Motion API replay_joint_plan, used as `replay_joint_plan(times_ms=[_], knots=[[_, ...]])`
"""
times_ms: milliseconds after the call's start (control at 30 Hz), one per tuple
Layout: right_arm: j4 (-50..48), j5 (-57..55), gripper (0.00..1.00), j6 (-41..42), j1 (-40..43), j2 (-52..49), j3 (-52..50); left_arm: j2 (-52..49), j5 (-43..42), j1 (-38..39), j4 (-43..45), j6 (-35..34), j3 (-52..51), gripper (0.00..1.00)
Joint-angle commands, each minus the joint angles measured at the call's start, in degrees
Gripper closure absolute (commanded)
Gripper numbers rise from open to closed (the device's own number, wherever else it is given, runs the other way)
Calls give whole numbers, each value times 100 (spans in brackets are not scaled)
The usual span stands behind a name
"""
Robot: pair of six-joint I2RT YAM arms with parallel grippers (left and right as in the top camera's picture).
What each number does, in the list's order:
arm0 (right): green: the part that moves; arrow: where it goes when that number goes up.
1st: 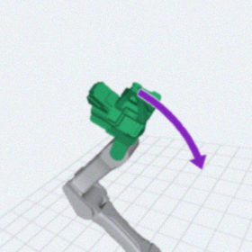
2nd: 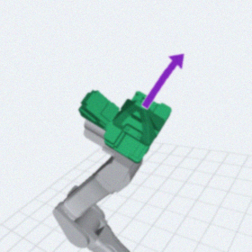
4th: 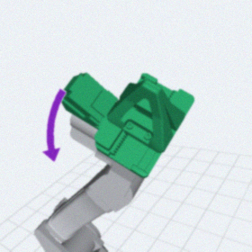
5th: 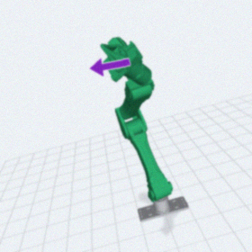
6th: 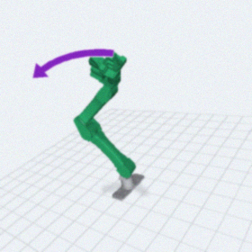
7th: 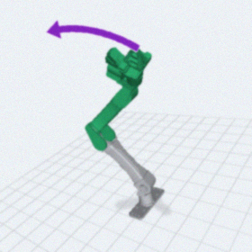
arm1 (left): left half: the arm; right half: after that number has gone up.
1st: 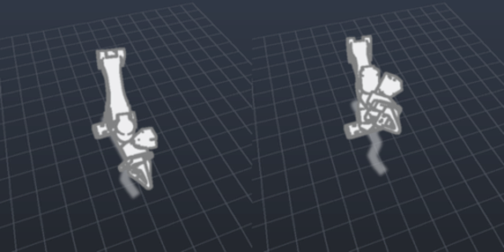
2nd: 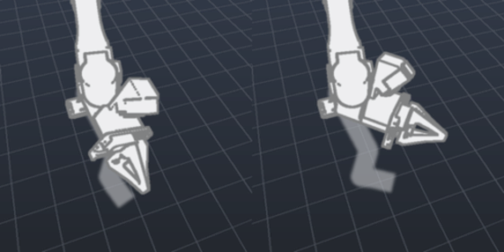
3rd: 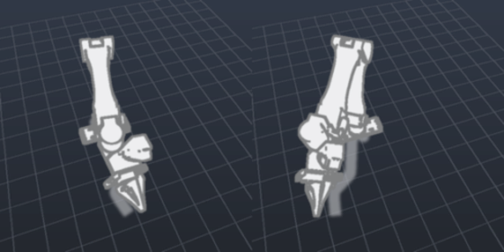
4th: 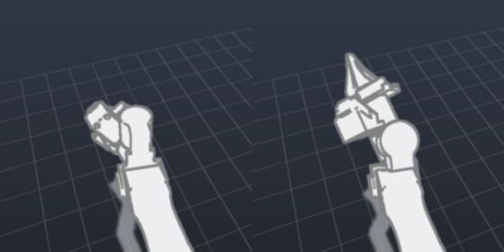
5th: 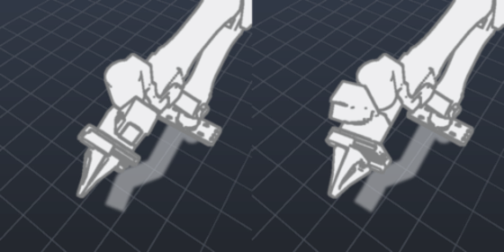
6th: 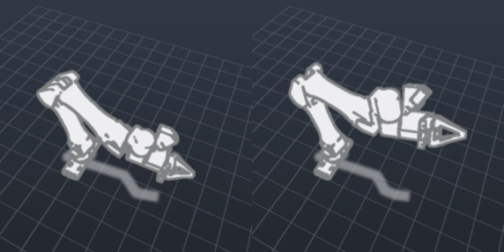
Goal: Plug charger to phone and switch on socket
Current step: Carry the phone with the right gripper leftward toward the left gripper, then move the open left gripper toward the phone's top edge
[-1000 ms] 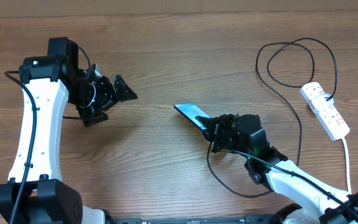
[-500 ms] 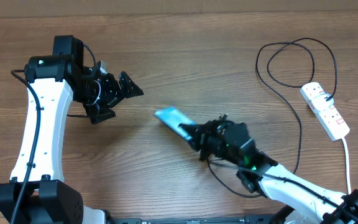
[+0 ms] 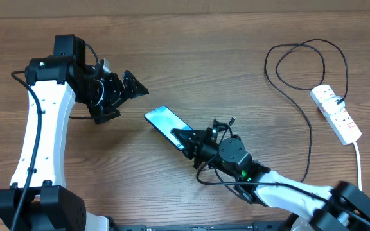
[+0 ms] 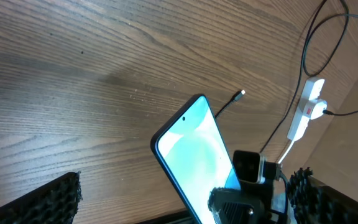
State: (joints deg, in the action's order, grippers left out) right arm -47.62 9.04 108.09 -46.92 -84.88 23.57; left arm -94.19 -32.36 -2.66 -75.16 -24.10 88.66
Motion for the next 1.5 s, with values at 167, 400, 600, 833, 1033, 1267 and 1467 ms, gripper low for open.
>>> replay_joint_plan(times_ms=[167,400,600,833,1033,1267,1467], knots=[[-1803,219,96,105,-26,-1257,87,74,-498,-4,24,-81,111,0],[-2391,267,96,208,-26,-1532,94,74,-514,-4,20,-76,111,0],[-2433,306,96,332,-28,-1532,94,74,-511,-4,22,-76,111,0],[-2433,302,96,334,-28,-1532,94,74,-470,4,20,-76,111,0],[-2430,297,96,337,-28,-1532,94,74,-468,4,22,-76,111,0],[-2433,103,96,337,-28,-1532,94,74,-466,4,24,-76,111,0],[-2406,59,96,334,-28,-1532,94,74,-293,7,22,-76,111,0]])
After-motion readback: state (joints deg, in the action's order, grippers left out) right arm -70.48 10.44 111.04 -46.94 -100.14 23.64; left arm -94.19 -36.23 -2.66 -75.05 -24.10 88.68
